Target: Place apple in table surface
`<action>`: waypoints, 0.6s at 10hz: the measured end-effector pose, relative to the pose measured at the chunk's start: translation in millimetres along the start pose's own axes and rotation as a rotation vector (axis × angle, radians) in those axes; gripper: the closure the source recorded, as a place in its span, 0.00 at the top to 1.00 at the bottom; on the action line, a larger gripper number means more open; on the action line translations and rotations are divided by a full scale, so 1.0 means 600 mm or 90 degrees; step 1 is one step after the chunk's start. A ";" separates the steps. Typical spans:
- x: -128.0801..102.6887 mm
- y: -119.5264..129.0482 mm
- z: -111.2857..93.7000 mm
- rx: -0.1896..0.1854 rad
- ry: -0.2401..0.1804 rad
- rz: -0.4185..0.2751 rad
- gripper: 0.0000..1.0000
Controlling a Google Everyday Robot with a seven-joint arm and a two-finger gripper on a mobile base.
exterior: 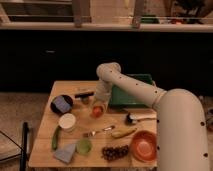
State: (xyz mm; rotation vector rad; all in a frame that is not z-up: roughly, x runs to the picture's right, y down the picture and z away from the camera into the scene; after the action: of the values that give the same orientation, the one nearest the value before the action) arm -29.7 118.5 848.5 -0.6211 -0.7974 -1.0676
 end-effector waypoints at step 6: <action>-0.002 0.008 -0.009 0.009 -0.011 0.037 0.80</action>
State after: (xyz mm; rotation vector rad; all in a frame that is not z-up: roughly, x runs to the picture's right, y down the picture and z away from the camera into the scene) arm -24.0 117.1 844.1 -0.6375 -0.7965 -1.0042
